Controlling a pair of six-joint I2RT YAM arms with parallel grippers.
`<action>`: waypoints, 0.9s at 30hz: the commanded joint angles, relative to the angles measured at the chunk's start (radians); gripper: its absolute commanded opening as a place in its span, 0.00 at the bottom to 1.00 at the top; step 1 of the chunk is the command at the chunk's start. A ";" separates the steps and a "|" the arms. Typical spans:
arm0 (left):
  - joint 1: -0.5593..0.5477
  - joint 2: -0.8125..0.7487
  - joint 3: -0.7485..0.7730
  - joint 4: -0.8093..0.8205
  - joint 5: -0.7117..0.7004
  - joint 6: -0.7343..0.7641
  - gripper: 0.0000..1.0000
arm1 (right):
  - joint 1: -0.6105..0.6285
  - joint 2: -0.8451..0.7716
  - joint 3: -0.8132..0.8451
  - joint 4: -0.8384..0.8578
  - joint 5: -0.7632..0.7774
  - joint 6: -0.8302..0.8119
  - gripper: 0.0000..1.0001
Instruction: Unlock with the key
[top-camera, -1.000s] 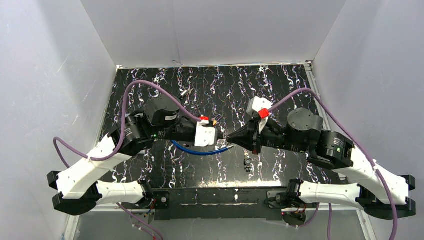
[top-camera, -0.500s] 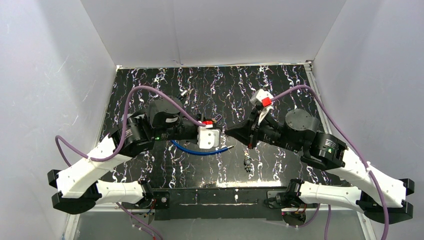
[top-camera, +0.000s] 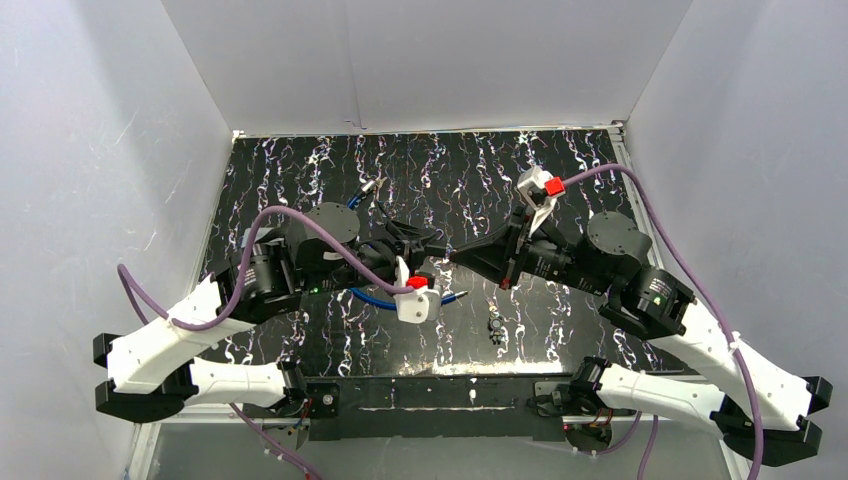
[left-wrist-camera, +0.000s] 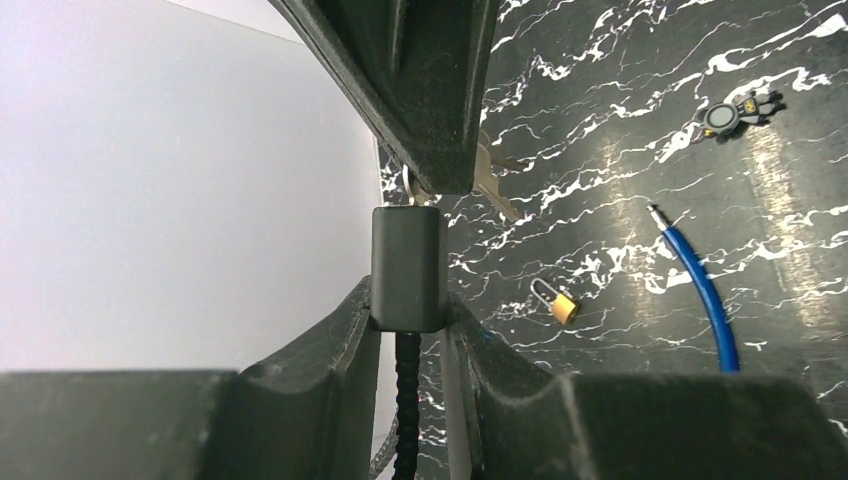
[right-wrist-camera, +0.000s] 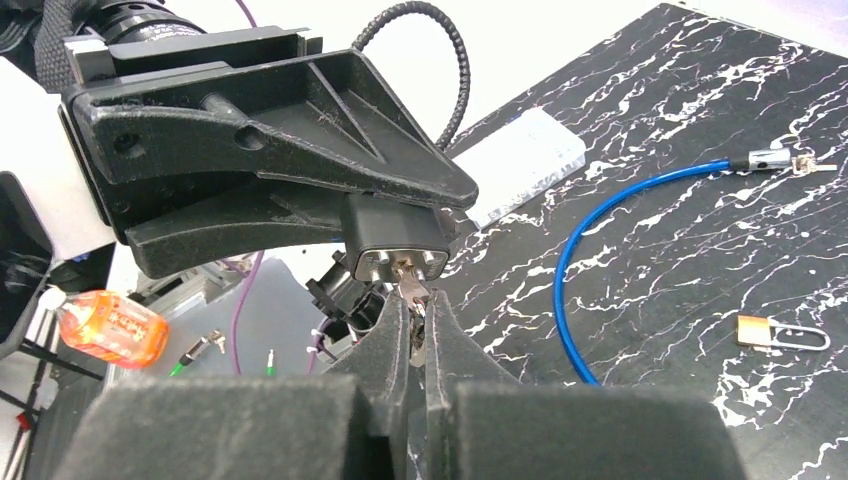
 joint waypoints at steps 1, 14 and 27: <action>-0.067 -0.003 0.002 0.189 0.113 0.151 0.00 | -0.013 0.025 -0.030 0.111 0.016 0.101 0.01; -0.102 -0.057 -0.114 0.350 0.038 0.184 0.00 | -0.025 0.015 -0.014 0.084 -0.011 0.050 0.01; -0.101 -0.075 -0.108 0.364 -0.024 0.005 0.00 | -0.025 -0.100 0.057 -0.135 0.020 -0.206 0.59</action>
